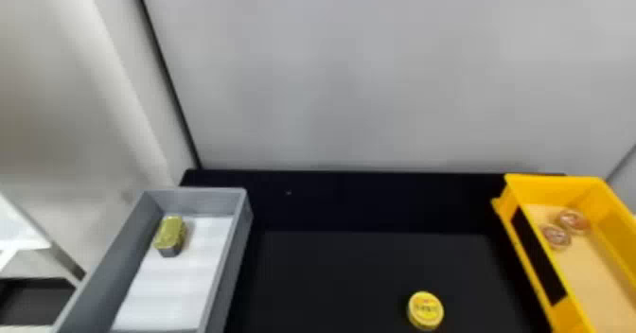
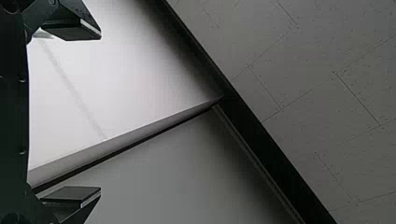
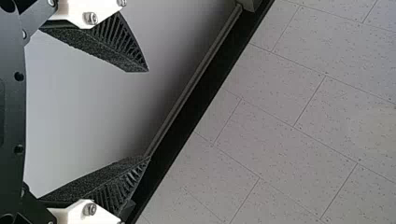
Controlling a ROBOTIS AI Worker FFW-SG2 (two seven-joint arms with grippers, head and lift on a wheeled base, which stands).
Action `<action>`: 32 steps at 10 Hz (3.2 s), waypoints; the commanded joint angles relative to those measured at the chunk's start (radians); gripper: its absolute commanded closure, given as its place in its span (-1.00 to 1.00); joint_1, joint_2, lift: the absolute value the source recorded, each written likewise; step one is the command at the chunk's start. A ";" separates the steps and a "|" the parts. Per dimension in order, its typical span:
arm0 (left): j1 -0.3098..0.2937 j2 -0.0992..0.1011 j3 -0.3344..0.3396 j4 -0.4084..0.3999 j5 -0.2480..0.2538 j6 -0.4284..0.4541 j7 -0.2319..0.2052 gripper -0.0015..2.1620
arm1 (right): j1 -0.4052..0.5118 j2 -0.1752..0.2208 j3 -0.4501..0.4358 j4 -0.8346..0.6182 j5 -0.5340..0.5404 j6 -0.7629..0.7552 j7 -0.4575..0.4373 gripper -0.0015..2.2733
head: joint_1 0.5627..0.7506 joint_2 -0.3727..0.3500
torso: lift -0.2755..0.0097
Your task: Pick up the round yellow can and place it in the yellow rectangular box
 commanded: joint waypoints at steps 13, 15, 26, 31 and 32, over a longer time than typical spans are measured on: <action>-0.008 0.001 -0.011 0.008 -0.014 -0.014 -0.011 -0.90 | -0.114 0.123 -0.045 0.052 -0.259 0.712 0.160 -0.88 | 0.68 0.12 | 0.93; -0.008 -0.001 -0.018 0.008 -0.014 -0.009 -0.011 -0.90 | -0.103 0.147 -0.065 0.173 -0.438 0.870 0.180 -0.88 | 0.68 0.12 | 0.93; -0.047 -0.024 -0.103 0.061 -0.014 -0.026 -0.009 -0.90 | 0.250 0.175 0.072 0.587 -0.656 1.126 0.219 -0.92 | 0.68 0.12 | 0.93; -0.042 -0.025 -0.100 0.063 -0.009 -0.032 -0.009 -0.90 | 0.302 0.157 0.119 0.718 -0.540 1.128 0.308 -0.92 | 0.68 0.12 | 0.93; -0.043 -0.025 -0.101 0.063 -0.009 -0.031 -0.009 -0.90 | 0.311 0.160 0.127 0.741 -0.484 1.116 0.353 -0.92 | 0.68 0.12 | 0.93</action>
